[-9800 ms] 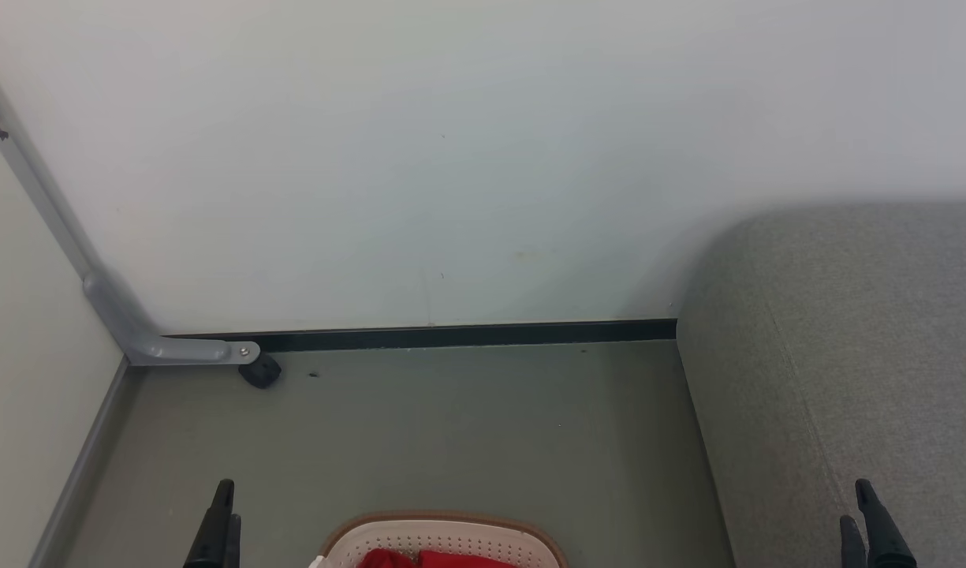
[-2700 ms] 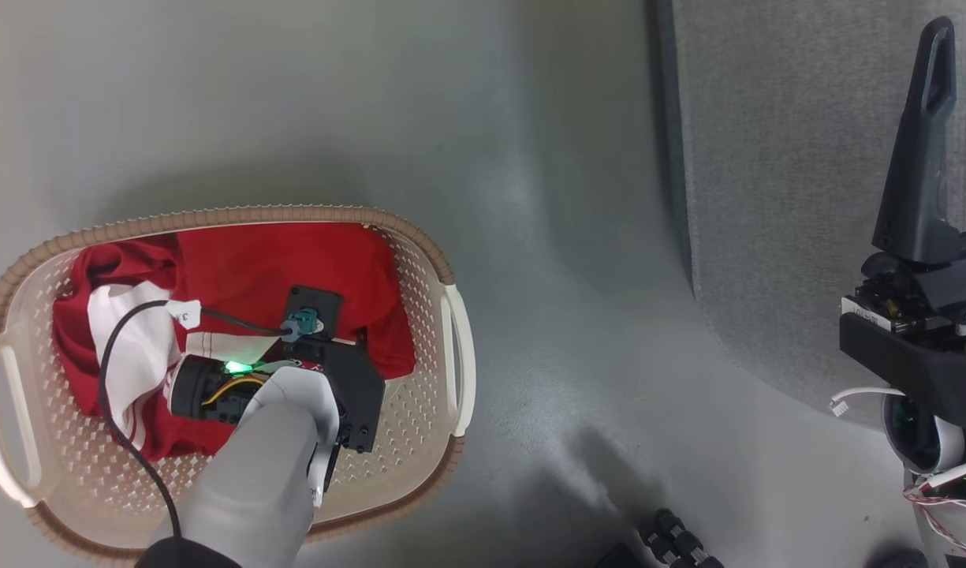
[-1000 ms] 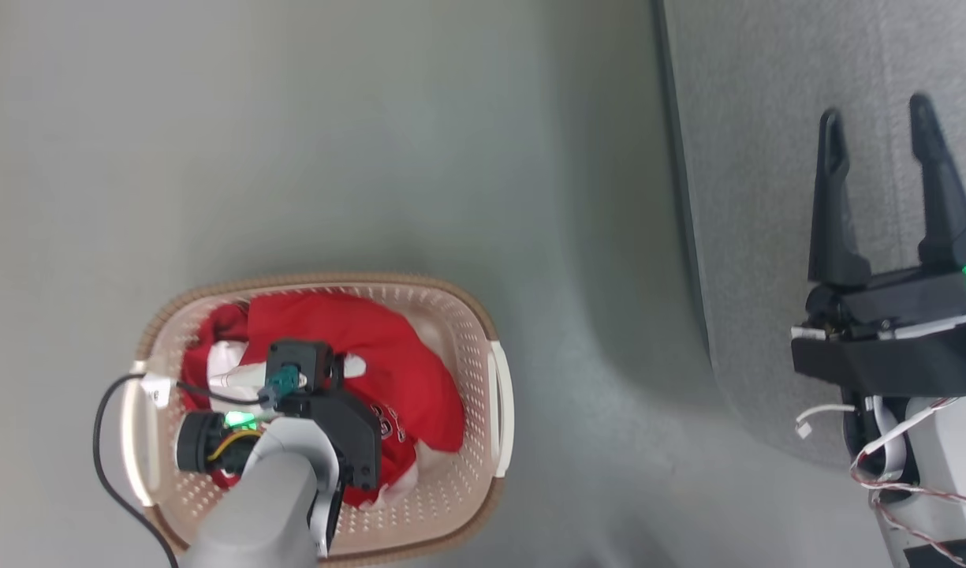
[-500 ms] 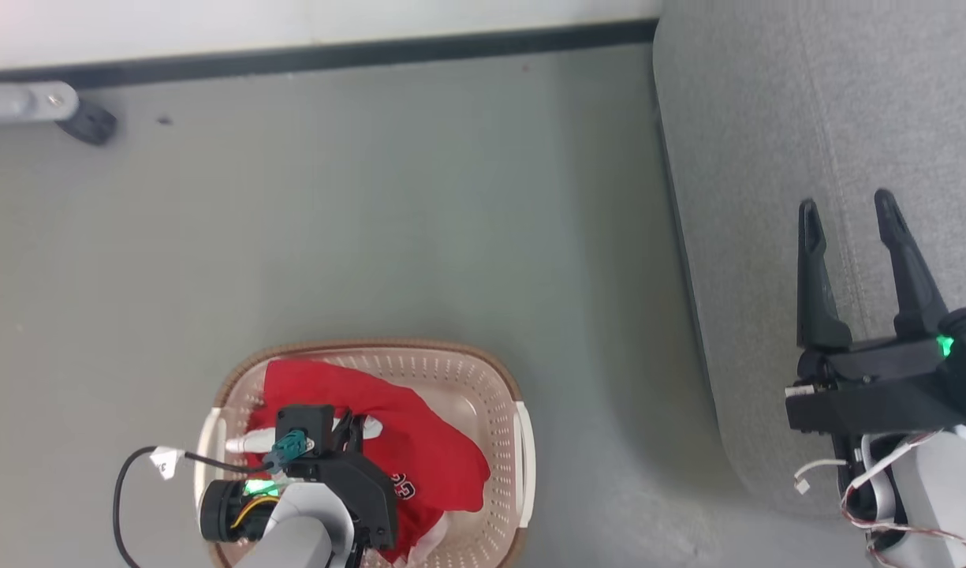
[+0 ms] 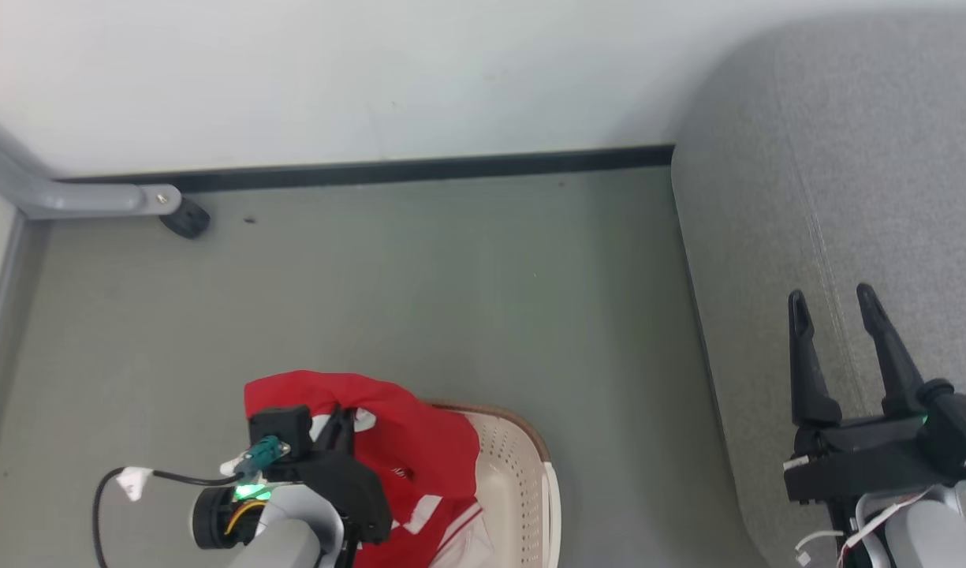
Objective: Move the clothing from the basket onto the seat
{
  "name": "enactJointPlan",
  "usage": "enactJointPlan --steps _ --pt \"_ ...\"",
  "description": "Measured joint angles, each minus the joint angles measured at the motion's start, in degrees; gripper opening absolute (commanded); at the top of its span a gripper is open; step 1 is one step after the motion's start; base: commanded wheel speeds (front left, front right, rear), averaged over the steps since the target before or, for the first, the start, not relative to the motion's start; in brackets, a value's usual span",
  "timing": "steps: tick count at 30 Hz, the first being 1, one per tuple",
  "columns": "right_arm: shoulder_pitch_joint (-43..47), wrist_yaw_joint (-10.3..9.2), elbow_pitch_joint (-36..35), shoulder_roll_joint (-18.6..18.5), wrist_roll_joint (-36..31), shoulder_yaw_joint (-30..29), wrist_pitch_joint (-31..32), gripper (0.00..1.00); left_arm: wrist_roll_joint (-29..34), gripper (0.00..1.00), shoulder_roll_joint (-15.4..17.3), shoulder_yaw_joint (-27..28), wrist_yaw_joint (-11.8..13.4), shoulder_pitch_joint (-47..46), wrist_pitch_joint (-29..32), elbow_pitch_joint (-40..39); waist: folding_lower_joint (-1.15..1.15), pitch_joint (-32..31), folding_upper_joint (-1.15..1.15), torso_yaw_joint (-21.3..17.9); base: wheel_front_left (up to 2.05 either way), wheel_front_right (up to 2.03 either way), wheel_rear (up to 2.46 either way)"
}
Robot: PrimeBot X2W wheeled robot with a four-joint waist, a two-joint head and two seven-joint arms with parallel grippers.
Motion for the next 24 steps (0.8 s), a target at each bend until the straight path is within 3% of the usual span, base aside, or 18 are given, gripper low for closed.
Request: enactJointPlan --steps 11,24 --pt "5.8 0.00 1.2 0.4 0.9 0.1 0.0 1.00 3.6 0.00 3.3 4.0 0.1 3.5 0.0 -10.5 0.00 -7.0 0.01 2.2 0.00 0.00 0.00" --pt "10.4 -0.01 1.0 1.1 1.3 1.3 0.0 1.00 11.4 0.00 5.8 9.2 0.1 4.7 -0.1 -31.4 0.01 -12.7 0.00 4.4 0.00 0.00 0.00"
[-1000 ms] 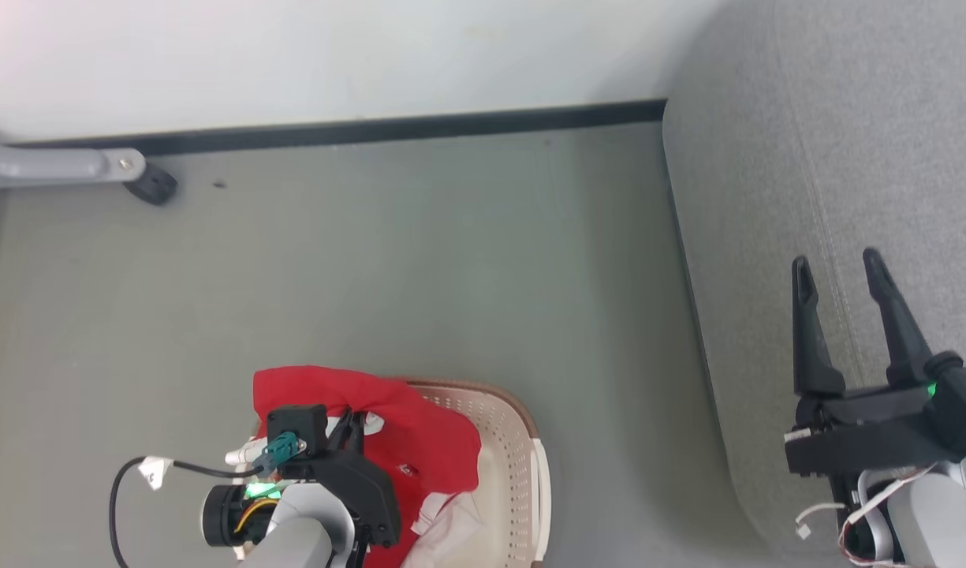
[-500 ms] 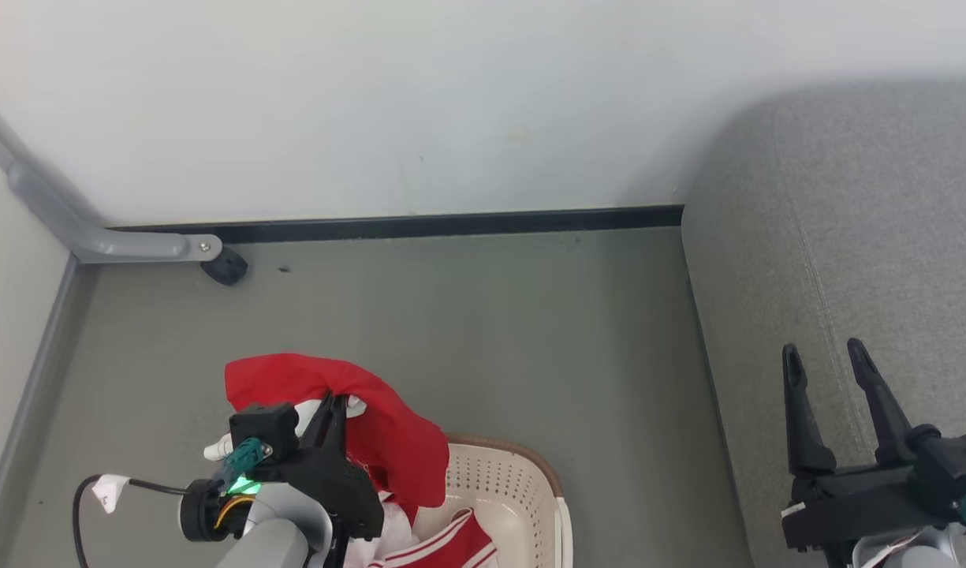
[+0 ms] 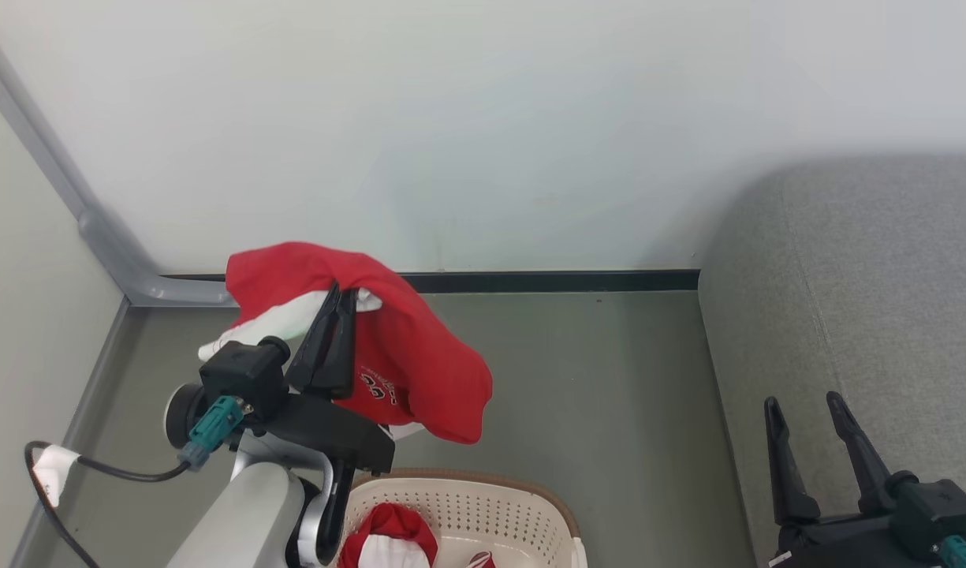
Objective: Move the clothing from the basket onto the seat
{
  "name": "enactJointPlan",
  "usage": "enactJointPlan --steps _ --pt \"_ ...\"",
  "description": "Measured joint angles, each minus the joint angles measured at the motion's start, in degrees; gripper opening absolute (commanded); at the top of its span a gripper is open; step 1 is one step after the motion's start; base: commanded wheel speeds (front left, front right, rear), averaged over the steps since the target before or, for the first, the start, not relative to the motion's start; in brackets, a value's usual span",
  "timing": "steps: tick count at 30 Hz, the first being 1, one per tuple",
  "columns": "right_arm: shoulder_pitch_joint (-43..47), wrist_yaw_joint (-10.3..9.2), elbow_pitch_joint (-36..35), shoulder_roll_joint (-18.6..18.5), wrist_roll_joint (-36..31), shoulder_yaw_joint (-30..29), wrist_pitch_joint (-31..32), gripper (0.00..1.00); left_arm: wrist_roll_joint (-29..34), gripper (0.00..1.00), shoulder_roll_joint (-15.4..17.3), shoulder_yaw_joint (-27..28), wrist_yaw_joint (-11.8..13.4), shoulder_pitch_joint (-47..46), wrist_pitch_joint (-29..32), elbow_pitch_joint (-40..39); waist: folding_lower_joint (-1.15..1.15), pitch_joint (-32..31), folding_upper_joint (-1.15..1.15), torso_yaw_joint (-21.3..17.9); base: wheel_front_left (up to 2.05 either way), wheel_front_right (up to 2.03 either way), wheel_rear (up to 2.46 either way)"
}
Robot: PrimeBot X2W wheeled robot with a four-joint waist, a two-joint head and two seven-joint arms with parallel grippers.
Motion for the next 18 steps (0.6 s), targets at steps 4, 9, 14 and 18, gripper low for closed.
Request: enactJointPlan --steps 4,9,14,18 --pt "0.5 0.00 -0.4 0.2 0.0 0.5 0.1 1.00 1.9 0.00 0.1 0.7 0.0 0.0 0.0 -7.5 0.00 -1.0 0.00 0.3 0.00 0.00 0.00" --pt "0.8 0.01 -0.5 0.4 0.0 1.0 0.2 1.00 3.8 0.00 0.5 1.0 0.0 -0.2 0.0 -14.3 0.00 -1.7 0.00 0.1 0.00 0.00 0.00" --pt "1.1 0.01 -0.8 1.0 0.0 1.7 0.5 1.00 4.2 0.00 0.6 -0.3 -0.5 -0.5 -0.2 -18.7 0.00 -2.2 0.01 -0.2 0.00 0.00 0.00" --pt "1.9 0.01 -1.2 1.5 0.1 2.5 0.6 1.00 4.5 0.00 0.6 -0.8 -0.6 -0.7 -0.2 -21.2 0.00 -2.5 0.01 -0.4 0.00 0.00 0.00"
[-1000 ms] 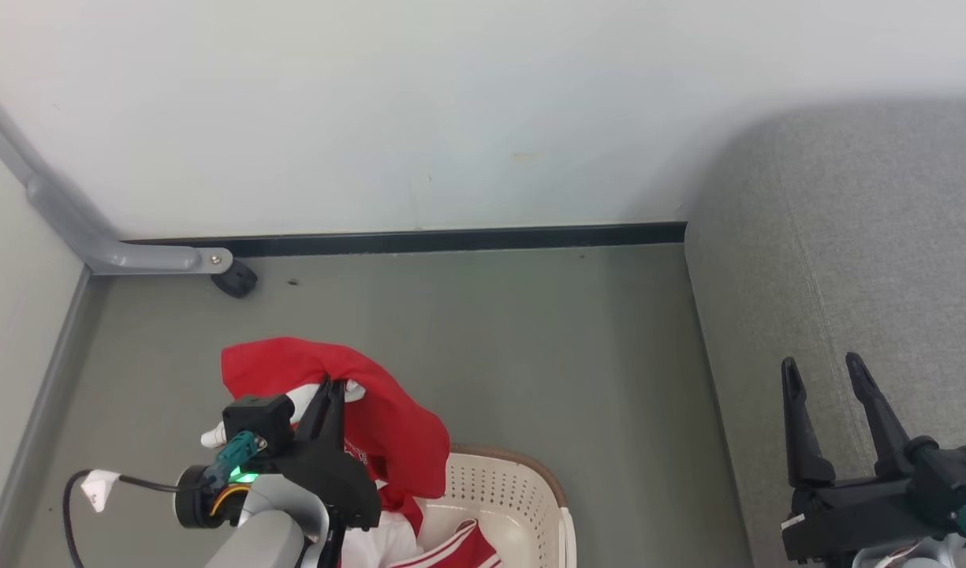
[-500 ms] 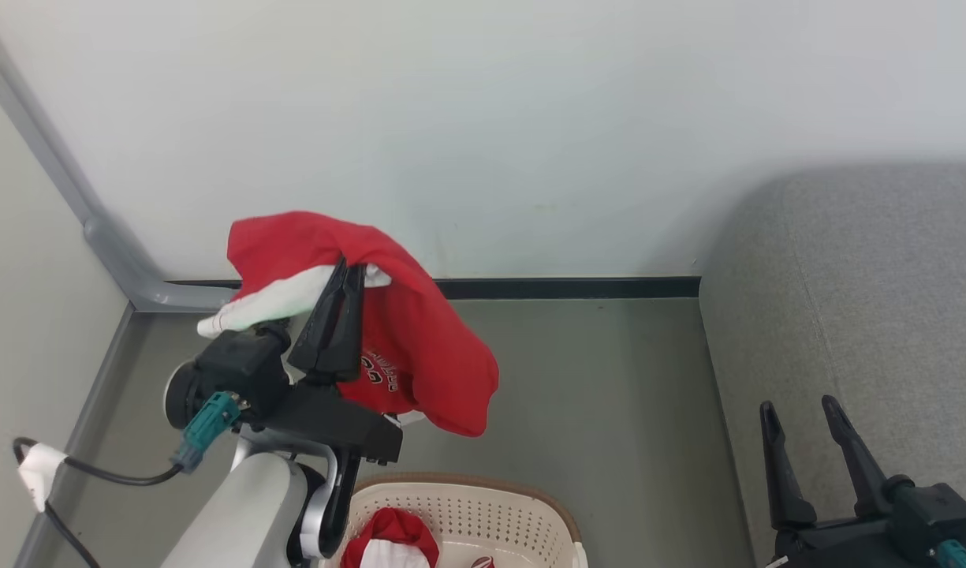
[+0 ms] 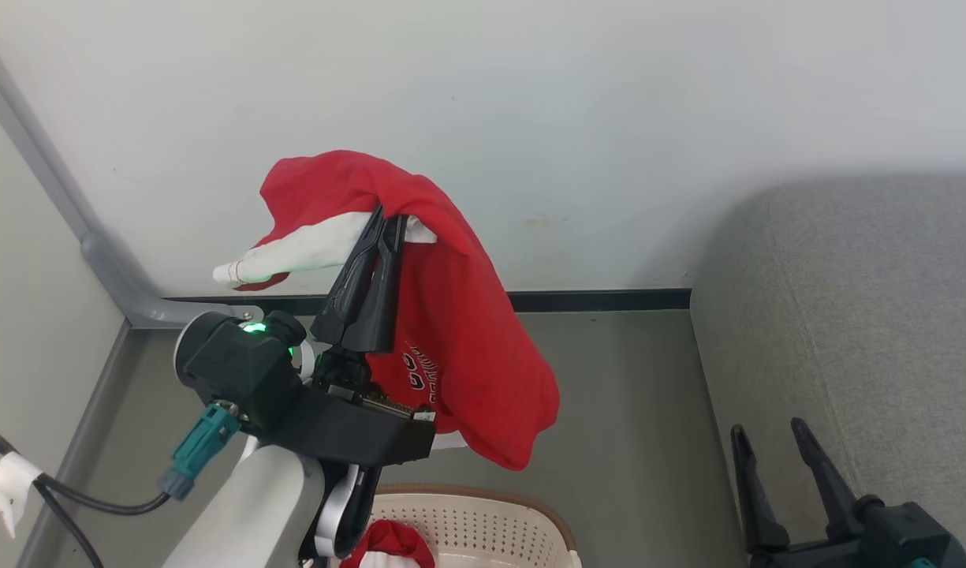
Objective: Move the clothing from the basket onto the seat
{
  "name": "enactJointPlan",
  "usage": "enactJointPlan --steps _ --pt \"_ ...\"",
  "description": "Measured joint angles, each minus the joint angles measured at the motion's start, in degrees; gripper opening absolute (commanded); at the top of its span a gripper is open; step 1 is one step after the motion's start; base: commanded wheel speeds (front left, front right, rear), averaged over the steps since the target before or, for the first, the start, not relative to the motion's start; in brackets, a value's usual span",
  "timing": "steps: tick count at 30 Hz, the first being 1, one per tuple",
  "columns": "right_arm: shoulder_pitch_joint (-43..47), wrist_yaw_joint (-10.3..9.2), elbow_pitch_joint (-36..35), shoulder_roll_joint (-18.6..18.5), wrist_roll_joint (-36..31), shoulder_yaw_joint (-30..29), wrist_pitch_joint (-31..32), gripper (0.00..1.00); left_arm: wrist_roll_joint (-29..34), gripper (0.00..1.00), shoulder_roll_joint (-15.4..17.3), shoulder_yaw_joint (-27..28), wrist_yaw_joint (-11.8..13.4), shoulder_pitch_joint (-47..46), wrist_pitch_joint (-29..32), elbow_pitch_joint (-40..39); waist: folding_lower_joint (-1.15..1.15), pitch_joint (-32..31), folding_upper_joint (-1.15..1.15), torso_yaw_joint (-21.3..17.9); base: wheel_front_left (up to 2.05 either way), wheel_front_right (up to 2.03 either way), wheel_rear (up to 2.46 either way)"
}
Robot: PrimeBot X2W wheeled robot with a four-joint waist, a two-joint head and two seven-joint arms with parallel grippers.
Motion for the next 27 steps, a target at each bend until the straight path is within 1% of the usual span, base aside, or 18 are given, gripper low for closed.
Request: enactJointPlan --steps 6,10,16,23,27 --pt "1.3 0.08 -0.6 0.9 0.0 1.8 0.1 1.00 0.0 0.00 0.0 -0.5 0.0 0.0 0.0 -1.8 0.00 -0.4 0.00 -0.2 0.00 0.00 0.00" --pt "1.3 0.56 -2.7 1.2 -0.2 3.6 0.5 1.00 0.0 0.00 -0.1 -1.0 0.0 0.1 0.0 -2.4 0.00 -0.6 0.00 -0.3 0.00 0.00 0.00" --pt "0.9 3.10 -5.9 2.5 -1.2 8.6 1.0 1.00 0.0 0.00 -0.5 -2.0 0.0 0.1 0.5 -2.9 0.00 -0.8 0.00 -0.2 0.00 0.00 0.00" --pt "-2.5 6.10 -7.7 5.1 -2.2 14.4 2.2 1.00 -0.1 0.00 -1.4 -3.6 -0.5 0.1 1.3 -2.2 0.00 -1.2 0.00 0.4 0.00 0.00 0.00" --pt "-3.8 6.88 -7.8 5.8 -2.2 16.3 2.8 1.00 -0.1 0.00 -1.6 -3.9 -0.8 0.1 1.6 -2.1 0.00 -1.3 0.00 0.8 0.00 0.00 0.00"
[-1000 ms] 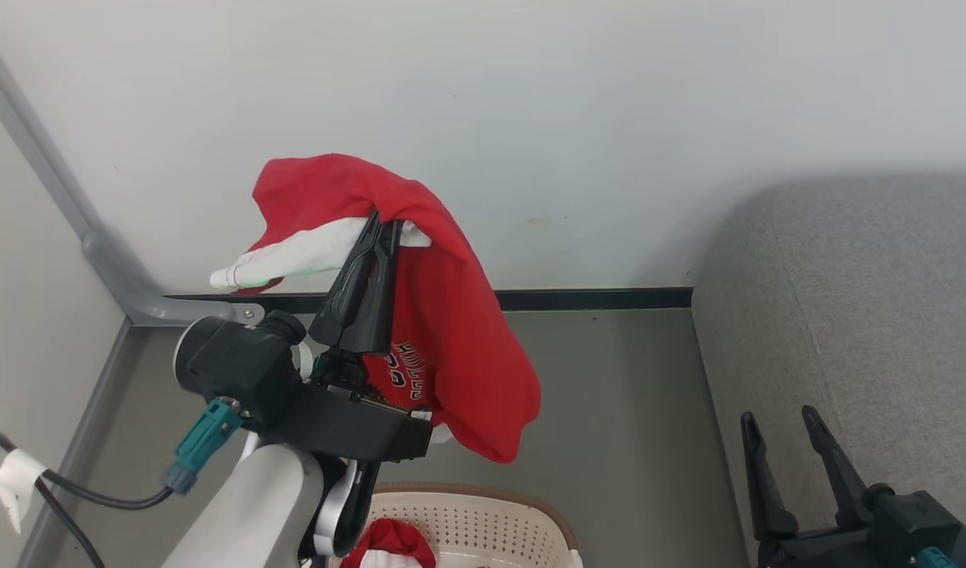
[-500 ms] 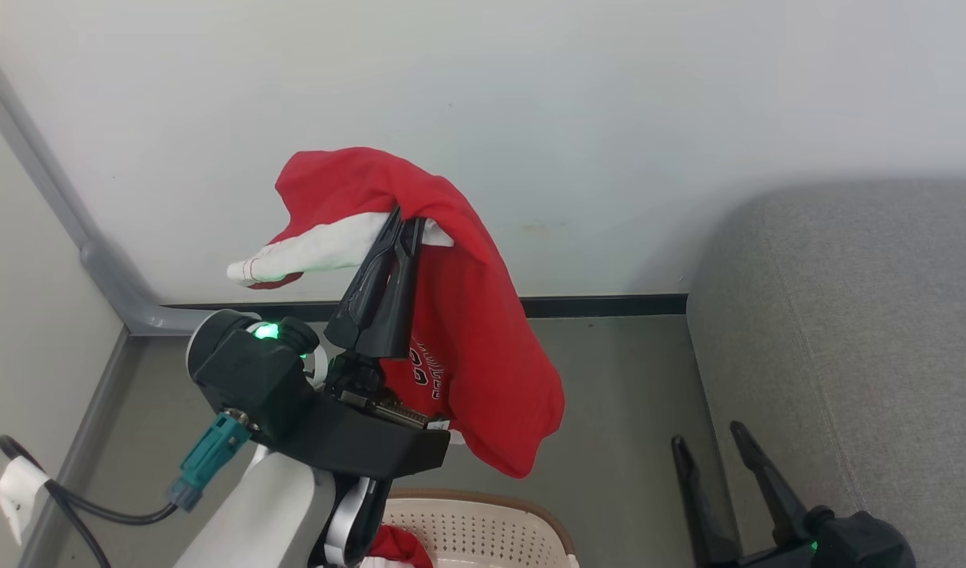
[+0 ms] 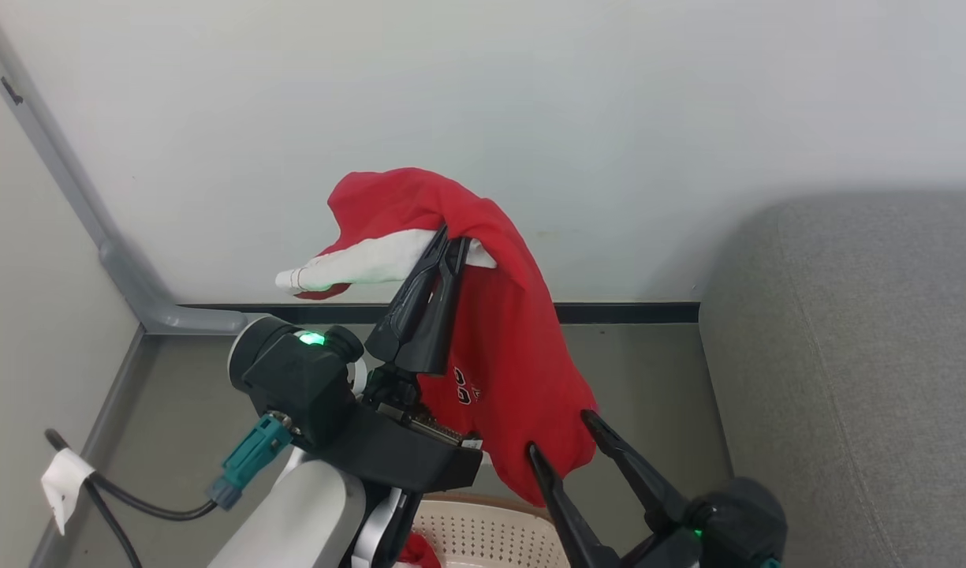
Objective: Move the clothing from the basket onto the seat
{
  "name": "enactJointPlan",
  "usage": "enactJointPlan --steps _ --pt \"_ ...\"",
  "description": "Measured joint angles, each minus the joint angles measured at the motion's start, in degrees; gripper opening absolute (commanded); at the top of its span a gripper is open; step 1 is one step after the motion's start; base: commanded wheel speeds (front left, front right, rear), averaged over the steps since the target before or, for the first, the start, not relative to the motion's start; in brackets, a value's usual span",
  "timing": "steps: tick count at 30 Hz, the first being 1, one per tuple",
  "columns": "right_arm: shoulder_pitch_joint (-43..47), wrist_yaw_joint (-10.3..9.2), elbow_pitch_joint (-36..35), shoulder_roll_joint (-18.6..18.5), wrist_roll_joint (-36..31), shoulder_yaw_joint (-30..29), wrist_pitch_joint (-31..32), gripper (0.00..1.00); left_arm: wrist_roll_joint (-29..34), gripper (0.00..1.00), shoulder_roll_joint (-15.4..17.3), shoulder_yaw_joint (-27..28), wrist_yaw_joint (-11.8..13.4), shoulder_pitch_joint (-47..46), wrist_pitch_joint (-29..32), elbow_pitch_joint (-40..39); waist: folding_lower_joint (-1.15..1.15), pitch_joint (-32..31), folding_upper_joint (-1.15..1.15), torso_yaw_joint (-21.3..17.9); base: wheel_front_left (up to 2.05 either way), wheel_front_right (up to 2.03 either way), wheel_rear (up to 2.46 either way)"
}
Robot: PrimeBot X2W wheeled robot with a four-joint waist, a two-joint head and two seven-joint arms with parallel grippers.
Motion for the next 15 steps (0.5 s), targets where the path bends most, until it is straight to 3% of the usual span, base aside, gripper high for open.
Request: enactJointPlan --steps 15 --pt "-9.6 1.19 6.5 1.5 0.1 4.7 1.7 1.00 -0.1 0.00 -0.9 -2.3 -0.7 0.1 1.1 0.0 0.00 -0.6 0.00 1.8 0.00 0.00 0.00"
